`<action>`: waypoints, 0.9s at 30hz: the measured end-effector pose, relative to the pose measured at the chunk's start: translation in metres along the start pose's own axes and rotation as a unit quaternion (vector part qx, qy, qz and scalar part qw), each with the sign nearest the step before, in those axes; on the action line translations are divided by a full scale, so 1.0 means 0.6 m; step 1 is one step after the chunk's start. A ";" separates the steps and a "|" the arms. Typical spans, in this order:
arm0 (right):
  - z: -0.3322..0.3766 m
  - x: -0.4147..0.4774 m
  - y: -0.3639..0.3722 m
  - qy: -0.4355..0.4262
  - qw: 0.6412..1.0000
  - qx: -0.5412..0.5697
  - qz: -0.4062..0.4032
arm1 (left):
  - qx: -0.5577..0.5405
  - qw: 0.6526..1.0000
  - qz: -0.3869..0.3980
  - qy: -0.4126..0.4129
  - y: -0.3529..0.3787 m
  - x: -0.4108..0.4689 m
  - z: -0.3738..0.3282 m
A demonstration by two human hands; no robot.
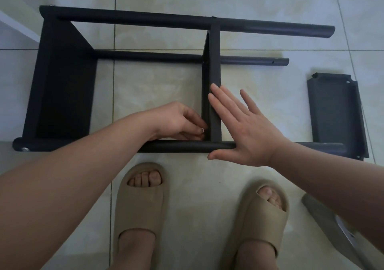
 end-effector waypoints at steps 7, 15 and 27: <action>0.002 -0.001 -0.002 -0.005 1.000 -0.007 0.007 | 0.110 0.994 -0.009 -0.005 0.027 0.011 -0.016; 0.002 -0.001 -0.003 -0.002 1.000 -0.012 0.007 | 0.061 0.996 0.017 -0.060 0.036 0.020 0.000; 0.000 -0.001 -0.002 0.002 1.000 -0.018 -0.007 | -0.115 0.980 0.124 -0.109 0.049 0.021 0.014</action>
Point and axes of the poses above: each hand's wrist, its own x-axis towards the middle knuckle, its own y-axis out of the palm, z = x × y, the point moved 6 cm from there along x, towards the middle knuckle, and after that the axes turned 6 degrees about -x, right-handed, at the moved point
